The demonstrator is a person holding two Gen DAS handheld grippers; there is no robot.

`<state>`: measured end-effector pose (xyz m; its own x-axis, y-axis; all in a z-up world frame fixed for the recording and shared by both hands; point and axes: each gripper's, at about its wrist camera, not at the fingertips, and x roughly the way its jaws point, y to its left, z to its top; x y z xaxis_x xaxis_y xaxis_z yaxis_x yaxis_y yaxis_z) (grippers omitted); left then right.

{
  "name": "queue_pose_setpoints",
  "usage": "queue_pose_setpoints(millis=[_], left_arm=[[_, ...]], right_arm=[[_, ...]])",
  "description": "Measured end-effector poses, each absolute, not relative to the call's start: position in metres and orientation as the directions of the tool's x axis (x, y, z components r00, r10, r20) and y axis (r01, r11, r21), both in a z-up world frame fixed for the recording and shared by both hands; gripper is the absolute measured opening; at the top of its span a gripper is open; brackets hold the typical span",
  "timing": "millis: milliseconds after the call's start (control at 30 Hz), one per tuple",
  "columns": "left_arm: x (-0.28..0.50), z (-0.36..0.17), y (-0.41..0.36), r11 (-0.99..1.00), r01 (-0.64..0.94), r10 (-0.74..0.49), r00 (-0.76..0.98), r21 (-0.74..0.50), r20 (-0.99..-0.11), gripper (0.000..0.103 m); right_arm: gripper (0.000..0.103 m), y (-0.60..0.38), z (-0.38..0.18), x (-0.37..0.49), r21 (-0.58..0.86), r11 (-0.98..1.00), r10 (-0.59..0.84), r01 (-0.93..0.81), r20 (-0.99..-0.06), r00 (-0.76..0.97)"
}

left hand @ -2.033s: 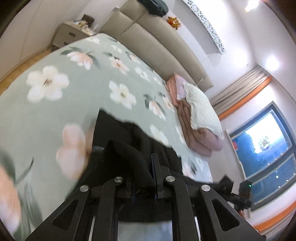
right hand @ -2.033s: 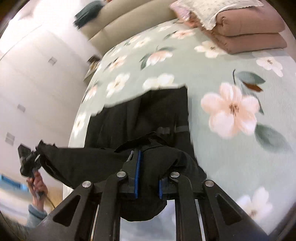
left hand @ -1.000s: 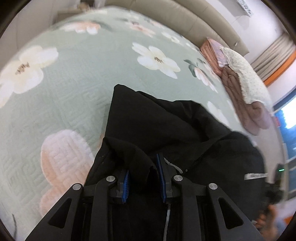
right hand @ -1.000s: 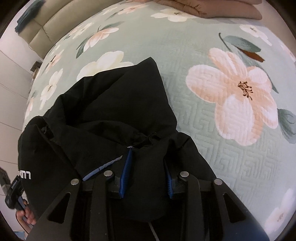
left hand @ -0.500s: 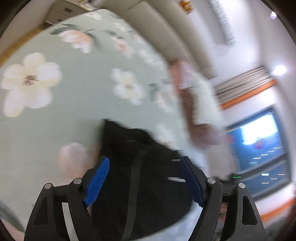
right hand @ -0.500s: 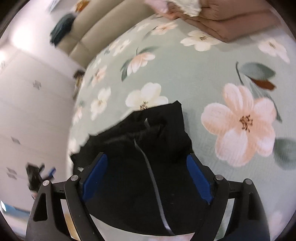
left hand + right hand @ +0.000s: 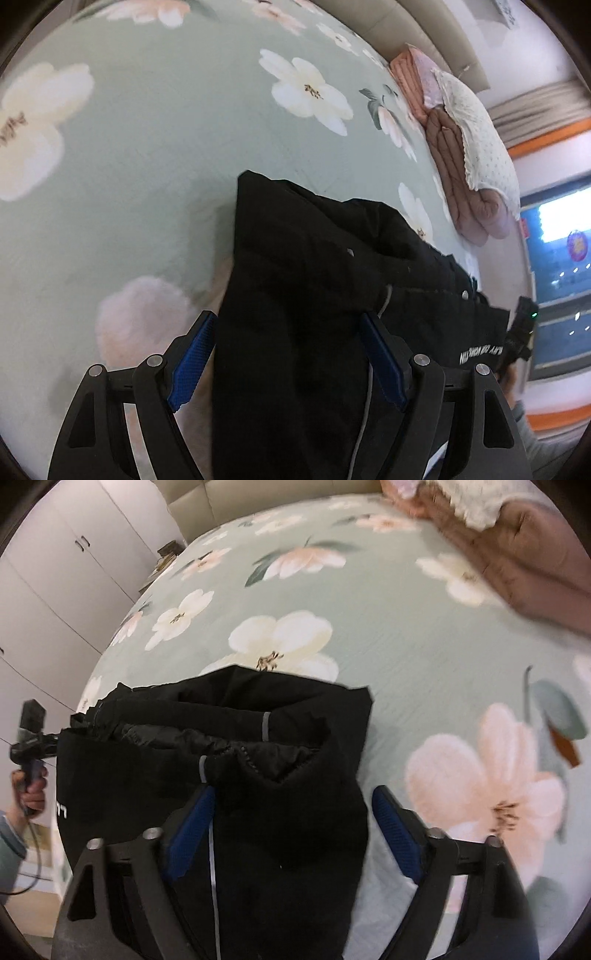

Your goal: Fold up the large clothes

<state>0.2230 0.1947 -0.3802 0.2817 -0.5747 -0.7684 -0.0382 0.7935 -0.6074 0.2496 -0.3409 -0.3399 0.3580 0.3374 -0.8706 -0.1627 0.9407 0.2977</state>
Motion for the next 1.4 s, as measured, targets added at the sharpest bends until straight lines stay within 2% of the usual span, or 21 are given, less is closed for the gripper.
queue_pose_setpoints(millis=[33,67,100,167,267,400,533,633,733,767,867,1033,1200,1267,1333,1400], left_arm=[[0.222,-0.375,0.19,0.813,-0.02,-0.549,0.305,-0.582,-0.778,0.053],[0.221,-0.372,0.186,0.833,-0.007,-0.523,0.315,-0.553,-0.792,0.02],[0.215,-0.362,0.182,0.849,0.015,-0.501,0.345,-0.529,-0.794,0.015],[0.205,-0.344,0.179,0.874,0.033,-0.454,0.41,-0.485,-0.791,0.012],[0.188,-0.308,0.18,0.893,0.048,-0.414,0.482,-0.448,-0.772,0.012],[0.19,-0.251,0.186,0.887,0.081,-0.41,0.588,-0.454,-0.697,0.011],[0.218,-0.225,0.183,0.903,0.062,-0.352,0.671,-0.424,-0.652,0.012],[0.253,-0.251,0.182,0.904,-0.023,-0.306,0.664,-0.427,-0.682,0.012],[0.284,-0.309,0.178,0.91,-0.123,-0.26,0.575,-0.396,-0.776,0.012],[0.294,-0.339,0.177,0.911,-0.16,-0.251,0.519,-0.381,-0.817,0.014],[0.299,-0.382,0.177,0.893,-0.192,-0.279,0.471,-0.407,-0.836,0.022],[0.306,-0.401,0.171,0.908,-0.176,-0.259,0.48,-0.381,-0.838,0.03],[0.308,-0.408,0.158,0.939,-0.149,-0.205,0.481,-0.309,-0.853,0.035],[0.308,-0.41,0.159,0.932,-0.152,-0.218,0.492,-0.33,-0.843,0.035],[0.306,-0.411,0.164,0.92,-0.157,-0.241,0.495,-0.359,-0.835,0.035],[0.305,-0.41,0.17,0.901,-0.163,-0.278,0.494,-0.402,-0.824,0.035]], right_arm=[[0.035,-0.34,-0.339,0.246,0.263,0.951,0.305,-0.16,-0.878,0.369],[0.033,-0.339,-0.334,0.24,0.232,0.959,0.279,-0.163,-0.875,0.396],[0.028,-0.338,-0.329,0.235,0.213,0.963,0.264,-0.167,-0.87,0.417],[0.02,-0.334,-0.311,0.22,0.142,0.976,0.202,-0.163,-0.864,0.46],[0.017,-0.327,-0.272,0.205,0.023,0.989,0.1,-0.146,-0.831,0.547],[0.016,-0.321,-0.218,0.216,-0.091,0.99,0.001,-0.106,-0.753,0.659],[0.016,-0.313,-0.209,0.263,-0.137,0.99,-0.075,-0.033,-0.71,0.7],[0.016,-0.307,-0.248,0.311,-0.151,0.988,-0.117,0.001,-0.761,0.638],[0.016,-0.302,-0.316,0.35,-0.158,0.987,-0.138,0.003,-0.854,0.502],[0.016,-0.302,-0.339,0.358,-0.14,0.99,-0.124,-0.001,-0.884,0.451],[0.023,-0.303,-0.383,0.364,-0.103,0.995,-0.096,0.0,-0.923,0.372],[0.031,-0.299,-0.393,0.367,-0.139,0.99,-0.12,-0.016,-0.905,0.409],[0.031,-0.307,-0.398,0.366,-0.114,0.993,-0.113,0.023,-0.89,0.443],[0.034,-0.306,-0.397,0.358,-0.118,0.992,-0.125,0.045,-0.879,0.46],[0.047,-0.31,-0.396,0.357,-0.121,0.989,-0.145,0.08,-0.874,0.464],[0.05,-0.323,-0.396,0.356,-0.048,0.994,-0.089,0.1,-0.887,0.453]])
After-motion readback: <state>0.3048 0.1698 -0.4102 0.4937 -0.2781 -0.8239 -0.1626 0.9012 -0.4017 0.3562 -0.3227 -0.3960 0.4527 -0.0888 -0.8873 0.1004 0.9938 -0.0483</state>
